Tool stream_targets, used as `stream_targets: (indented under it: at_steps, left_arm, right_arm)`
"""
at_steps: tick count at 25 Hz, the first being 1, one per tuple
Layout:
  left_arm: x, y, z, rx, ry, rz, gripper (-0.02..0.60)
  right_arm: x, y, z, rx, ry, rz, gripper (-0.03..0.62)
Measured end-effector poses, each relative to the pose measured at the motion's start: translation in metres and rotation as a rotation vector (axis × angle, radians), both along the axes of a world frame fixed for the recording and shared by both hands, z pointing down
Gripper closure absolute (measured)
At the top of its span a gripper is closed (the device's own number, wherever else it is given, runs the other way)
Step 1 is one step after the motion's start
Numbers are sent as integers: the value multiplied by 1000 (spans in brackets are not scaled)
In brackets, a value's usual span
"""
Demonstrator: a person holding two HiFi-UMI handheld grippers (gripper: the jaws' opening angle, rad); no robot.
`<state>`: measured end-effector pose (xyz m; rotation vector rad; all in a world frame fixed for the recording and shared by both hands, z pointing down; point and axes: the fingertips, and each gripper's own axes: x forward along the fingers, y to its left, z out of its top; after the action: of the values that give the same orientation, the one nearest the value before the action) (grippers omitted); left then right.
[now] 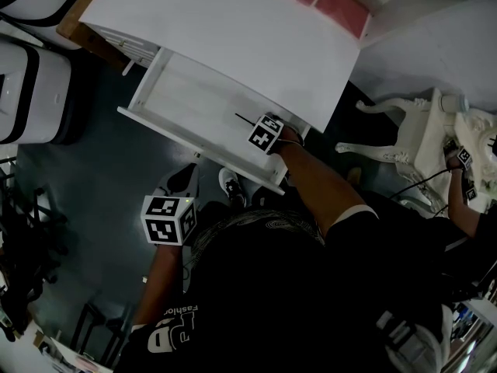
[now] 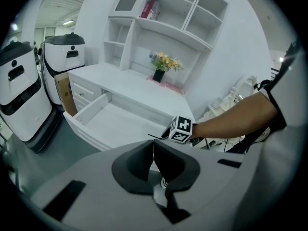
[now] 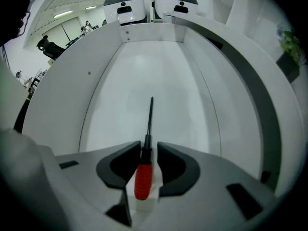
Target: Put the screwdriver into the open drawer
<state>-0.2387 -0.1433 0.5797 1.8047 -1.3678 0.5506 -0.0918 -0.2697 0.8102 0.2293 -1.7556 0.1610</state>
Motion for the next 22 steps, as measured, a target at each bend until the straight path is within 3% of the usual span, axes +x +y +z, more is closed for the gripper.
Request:
stream_targets:
  at_steps: [15,22]
  left_arm:
    - [6,5,-12,36,1,21,566]
    - [11,6,-21,66,-3,41,566]
  right_arm:
    - [1,3,-22,45,-13,2,465]
    - [-2,6,-49,71,-65,23,467]
